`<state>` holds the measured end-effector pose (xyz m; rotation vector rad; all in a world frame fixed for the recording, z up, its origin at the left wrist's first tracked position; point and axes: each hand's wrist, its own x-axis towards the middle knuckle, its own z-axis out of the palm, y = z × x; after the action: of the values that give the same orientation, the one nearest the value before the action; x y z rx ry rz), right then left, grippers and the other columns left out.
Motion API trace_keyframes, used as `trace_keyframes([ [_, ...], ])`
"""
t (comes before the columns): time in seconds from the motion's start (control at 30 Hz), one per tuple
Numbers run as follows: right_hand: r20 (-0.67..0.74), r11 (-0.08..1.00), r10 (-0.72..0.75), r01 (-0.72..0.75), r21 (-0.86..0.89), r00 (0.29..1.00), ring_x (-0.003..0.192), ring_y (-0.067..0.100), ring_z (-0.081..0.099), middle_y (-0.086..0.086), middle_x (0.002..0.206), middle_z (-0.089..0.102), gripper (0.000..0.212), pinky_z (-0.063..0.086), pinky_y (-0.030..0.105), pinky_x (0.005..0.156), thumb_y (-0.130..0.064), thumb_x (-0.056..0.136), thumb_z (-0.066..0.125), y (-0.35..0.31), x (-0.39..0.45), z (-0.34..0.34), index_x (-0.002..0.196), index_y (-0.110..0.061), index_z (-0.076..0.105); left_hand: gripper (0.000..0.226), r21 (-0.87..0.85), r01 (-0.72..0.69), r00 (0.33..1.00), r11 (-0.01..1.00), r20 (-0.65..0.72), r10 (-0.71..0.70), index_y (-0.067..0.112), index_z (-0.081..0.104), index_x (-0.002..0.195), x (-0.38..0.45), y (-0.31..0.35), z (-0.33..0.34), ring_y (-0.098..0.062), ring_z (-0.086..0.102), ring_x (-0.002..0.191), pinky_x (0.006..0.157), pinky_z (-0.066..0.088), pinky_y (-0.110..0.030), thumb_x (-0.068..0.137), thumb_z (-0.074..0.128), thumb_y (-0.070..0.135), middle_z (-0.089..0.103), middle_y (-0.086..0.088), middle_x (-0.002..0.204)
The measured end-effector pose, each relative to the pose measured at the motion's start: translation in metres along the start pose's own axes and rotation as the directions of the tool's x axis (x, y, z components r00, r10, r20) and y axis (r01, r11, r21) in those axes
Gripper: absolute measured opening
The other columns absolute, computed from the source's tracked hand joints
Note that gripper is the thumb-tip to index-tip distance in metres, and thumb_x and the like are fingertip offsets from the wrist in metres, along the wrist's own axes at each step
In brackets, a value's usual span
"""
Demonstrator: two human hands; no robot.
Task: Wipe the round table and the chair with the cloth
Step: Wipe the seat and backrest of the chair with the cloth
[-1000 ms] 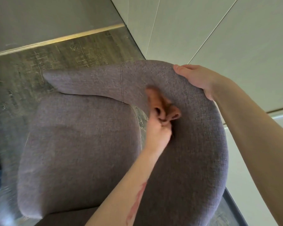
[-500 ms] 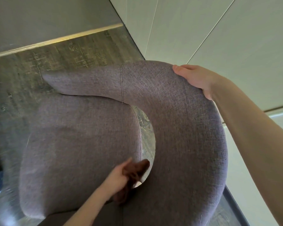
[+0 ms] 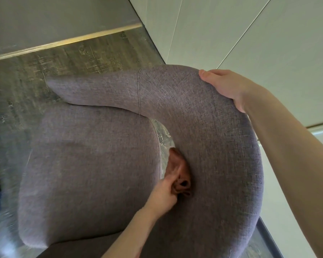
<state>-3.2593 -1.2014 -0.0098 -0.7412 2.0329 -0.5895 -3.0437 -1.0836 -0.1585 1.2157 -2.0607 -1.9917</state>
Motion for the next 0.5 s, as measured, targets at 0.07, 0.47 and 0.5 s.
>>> trace_keyframes([
  [0.07, -0.002, 1.000, -0.005, 0.005, 0.002, 1.000, 0.102, 0.030, 0.062, 0.007, 0.112, 0.064, 0.038, 0.049, 0.047, 0.094, -0.048, 0.091, 0.047, -0.001, -0.001, 0.000, 0.116, -0.023, 0.061, 0.076, 0.037, -0.018, 0.994, 0.999, 0.106, 0.014, 0.032, 0.035, 0.140, -0.026, -0.005, -0.004, -0.014, 0.052, 0.125, 0.107, 0.036, -0.021, 0.077, 0.046, -0.010, 0.057, -0.003, 0.133],
  [0.47, -0.006, 1.000, -0.011, 0.011, 0.001, 1.000, 0.097, 0.029, 0.059, 0.007, 0.107, 0.060, 0.044, 0.049, 0.042, 0.087, -0.048, 0.092, 0.045, -0.005, -0.010, 0.002, 0.123, -0.018, 0.057, 0.039, -0.732, 0.045, 0.940, 0.680, -0.200, -0.277, 0.013, 0.064, 0.086, -0.023, 0.072, -0.070, -0.024, 0.067, 0.081, 0.083, 0.053, -0.040, 0.083, 0.043, -0.019, 0.070, -0.006, 0.082],
  [0.5, -0.012, 1.000, -0.013, 0.013, 0.001, 1.000, 0.096, 0.028, 0.059, 0.007, 0.105, 0.060, 0.044, 0.049, 0.042, 0.086, -0.047, 0.092, 0.046, -0.005, -0.009, 0.002, 0.123, -0.018, 0.057, 0.038, -0.706, -0.028, 0.918, 0.708, -0.299, -0.262, 0.012, 0.064, 0.085, -0.016, 0.080, -0.071, -0.025, 0.065, 0.083, 0.086, 0.051, -0.041, 0.083, 0.043, -0.019, 0.068, -0.005, 0.082],
])
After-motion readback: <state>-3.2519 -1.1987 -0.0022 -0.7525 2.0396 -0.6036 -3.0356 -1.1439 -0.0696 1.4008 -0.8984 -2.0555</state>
